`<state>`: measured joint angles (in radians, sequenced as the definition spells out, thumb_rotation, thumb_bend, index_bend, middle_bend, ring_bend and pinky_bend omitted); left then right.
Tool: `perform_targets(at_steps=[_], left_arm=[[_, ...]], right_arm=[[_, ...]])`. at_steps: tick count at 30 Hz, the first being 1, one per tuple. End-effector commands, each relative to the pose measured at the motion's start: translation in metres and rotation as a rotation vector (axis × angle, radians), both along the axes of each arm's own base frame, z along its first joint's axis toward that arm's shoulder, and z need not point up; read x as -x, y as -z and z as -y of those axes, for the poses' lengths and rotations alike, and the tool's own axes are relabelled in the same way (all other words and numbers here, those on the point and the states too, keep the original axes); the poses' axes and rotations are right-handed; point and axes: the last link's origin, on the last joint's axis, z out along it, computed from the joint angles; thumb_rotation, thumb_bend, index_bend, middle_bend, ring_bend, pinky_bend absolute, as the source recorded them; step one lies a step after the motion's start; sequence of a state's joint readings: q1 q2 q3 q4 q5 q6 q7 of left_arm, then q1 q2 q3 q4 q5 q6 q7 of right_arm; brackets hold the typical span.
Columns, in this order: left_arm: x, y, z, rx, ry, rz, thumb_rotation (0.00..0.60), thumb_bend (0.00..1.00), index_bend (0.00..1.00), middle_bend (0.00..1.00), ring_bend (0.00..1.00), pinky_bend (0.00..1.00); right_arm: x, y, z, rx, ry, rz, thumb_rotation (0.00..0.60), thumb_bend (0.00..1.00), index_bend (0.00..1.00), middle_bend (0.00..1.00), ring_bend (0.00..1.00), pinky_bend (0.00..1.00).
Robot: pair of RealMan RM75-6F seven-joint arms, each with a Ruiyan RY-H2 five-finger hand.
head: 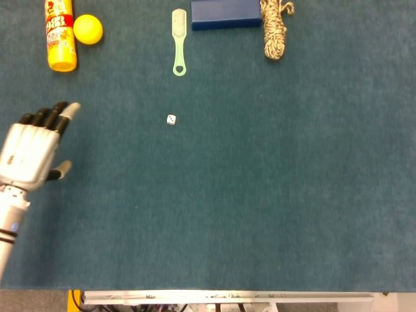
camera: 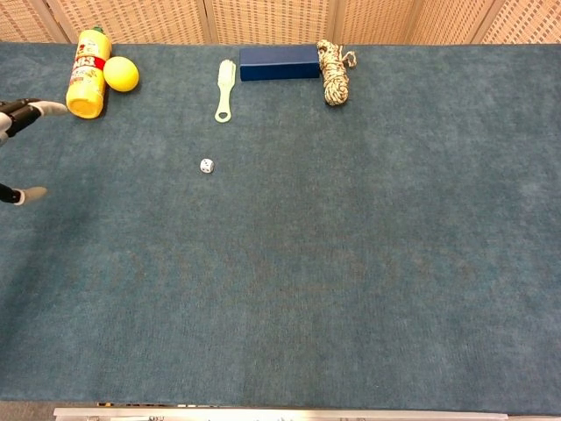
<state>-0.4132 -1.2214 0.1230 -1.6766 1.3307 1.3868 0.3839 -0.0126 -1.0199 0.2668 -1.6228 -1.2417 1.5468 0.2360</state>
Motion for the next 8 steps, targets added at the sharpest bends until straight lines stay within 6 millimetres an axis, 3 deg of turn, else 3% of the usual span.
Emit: perform_targets(at_steps=[1,8], left_arm=[[0.008,-0.005,0.002,-0.03,-0.001,0.019,0.6,0.17,0.14,0.19,0.24,0.33],[0.018,-0.021,-0.009,-0.18,0.003,-0.012,0.6,0.17,0.16,0.21,0.25,0.33]], right_arm=[[0.002,-0.001,-0.002,0.002,0.012,-0.002,0.6,0.0,0.31,0.29,0.19,0.29],[0.004,-0.001,-0.006,0.006,0.026,-0.005,0.6,0.0,0.31,0.29,0.19,0.29]])
